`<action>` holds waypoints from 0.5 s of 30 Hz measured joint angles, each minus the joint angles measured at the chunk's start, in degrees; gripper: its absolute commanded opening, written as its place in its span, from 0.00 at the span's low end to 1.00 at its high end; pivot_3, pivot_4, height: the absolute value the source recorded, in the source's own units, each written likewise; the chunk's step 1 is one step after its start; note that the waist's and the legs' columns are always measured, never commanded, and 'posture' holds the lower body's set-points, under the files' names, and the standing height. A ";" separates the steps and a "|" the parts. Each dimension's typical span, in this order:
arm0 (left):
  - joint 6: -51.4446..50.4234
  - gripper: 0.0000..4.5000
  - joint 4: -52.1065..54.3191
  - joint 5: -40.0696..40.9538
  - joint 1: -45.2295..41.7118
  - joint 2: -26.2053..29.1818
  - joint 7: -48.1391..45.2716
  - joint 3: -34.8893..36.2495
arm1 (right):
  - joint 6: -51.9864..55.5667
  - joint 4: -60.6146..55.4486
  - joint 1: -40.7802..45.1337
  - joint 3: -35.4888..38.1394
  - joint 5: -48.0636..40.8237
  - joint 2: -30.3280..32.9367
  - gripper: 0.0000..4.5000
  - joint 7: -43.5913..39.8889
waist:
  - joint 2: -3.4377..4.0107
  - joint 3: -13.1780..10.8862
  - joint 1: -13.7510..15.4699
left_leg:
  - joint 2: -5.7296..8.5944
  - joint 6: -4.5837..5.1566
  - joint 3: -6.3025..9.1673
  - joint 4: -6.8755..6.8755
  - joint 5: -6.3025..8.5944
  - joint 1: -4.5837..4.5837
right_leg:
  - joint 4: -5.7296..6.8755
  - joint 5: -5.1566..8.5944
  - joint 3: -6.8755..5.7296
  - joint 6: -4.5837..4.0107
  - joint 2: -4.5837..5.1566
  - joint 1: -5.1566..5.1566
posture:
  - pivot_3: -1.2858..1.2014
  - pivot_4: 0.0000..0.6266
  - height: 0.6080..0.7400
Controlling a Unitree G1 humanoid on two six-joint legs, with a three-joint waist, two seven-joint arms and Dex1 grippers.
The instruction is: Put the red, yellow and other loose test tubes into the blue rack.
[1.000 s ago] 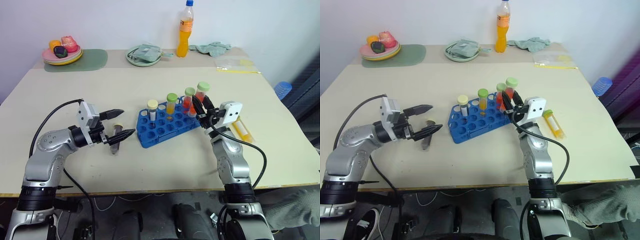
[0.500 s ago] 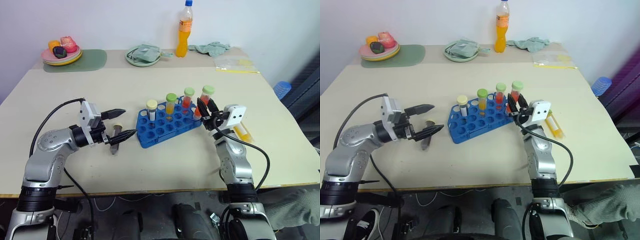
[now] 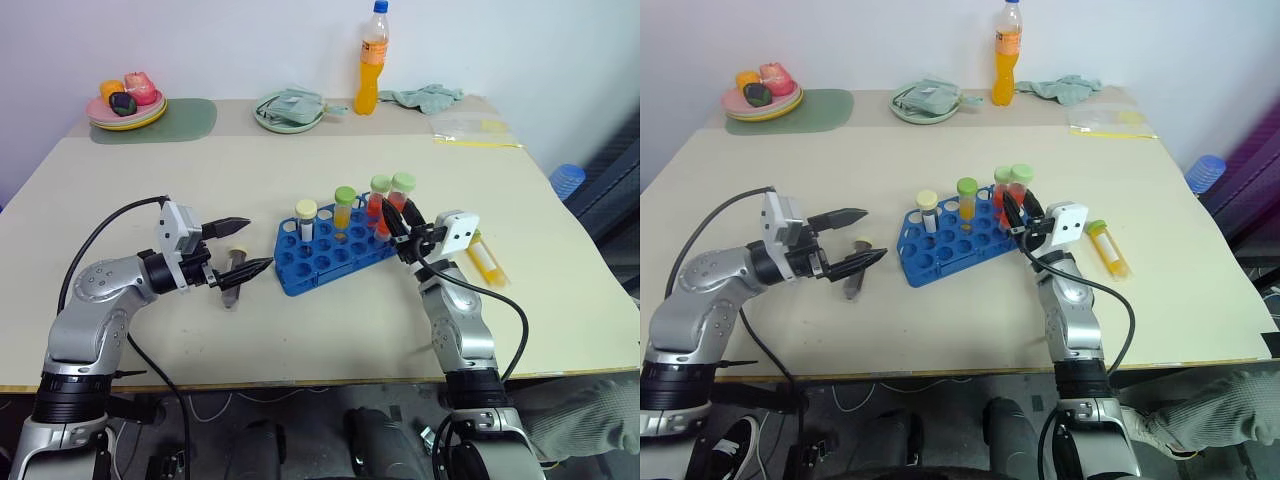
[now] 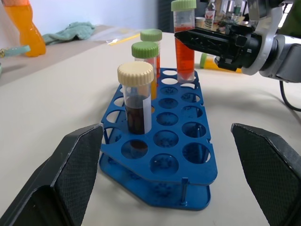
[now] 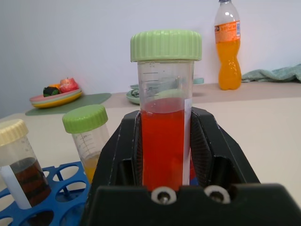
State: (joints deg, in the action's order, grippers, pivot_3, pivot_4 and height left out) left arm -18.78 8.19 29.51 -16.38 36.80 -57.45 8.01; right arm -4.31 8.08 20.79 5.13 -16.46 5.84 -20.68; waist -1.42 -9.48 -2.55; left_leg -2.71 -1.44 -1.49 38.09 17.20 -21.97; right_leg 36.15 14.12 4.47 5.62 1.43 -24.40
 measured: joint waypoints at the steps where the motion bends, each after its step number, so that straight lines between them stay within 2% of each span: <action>1: 0.00 1.00 0.00 0.00 -0.06 -0.03 0.09 0.00 | -0.03 0.12 0.05 0.21 0.01 0.28 0.28 -0.01 | 0.00 0.00 -0.01 | 0.00 0.00 0.00 0.00 0.00 0.00 | 0.00 0.00 0.00 0.00 0.00 0.00 | 0.52 0.24 1.00; 15: -0.01 1.00 0.47 0.00 -0.07 -0.36 0.49 -0.02 | -1.97 3.65 0.76 0.55 1.19 1.43 0.28 -0.48 | 0.00 0.00 -0.03 | 0.00 0.00 -0.01 0.00 0.00 0.03 | 0.01 0.00 0.00 0.00 -0.01 0.01 | 0.52 0.24 1.00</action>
State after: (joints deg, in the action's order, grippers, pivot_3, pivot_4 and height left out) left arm -18.79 8.66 29.51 -16.44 36.45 -56.96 7.99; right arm -6.28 11.73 21.54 5.68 -15.27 7.27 -21.16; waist -1.42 -9.48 -2.58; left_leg -2.71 -1.44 -1.50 38.09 17.20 -21.94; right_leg 36.16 14.12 4.48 5.63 1.42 -24.39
